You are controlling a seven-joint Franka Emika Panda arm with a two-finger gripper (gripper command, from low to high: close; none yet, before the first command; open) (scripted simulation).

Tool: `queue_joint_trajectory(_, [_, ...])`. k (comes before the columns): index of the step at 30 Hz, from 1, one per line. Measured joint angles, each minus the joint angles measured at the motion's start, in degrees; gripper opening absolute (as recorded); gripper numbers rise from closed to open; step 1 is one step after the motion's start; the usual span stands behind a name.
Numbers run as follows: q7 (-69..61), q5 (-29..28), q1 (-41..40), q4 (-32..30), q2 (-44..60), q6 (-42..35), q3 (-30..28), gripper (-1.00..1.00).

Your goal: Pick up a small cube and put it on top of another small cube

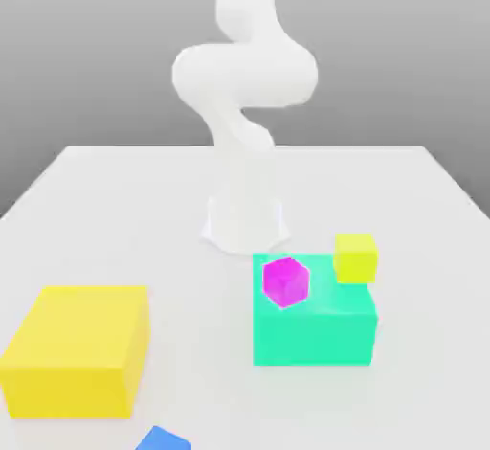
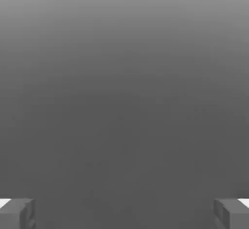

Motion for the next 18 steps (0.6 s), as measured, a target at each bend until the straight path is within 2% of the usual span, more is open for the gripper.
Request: queue_joint_trajectory(18, [23.8,-1.2,-13.0,10.2,37.7,5.1,-3.8,0.0])
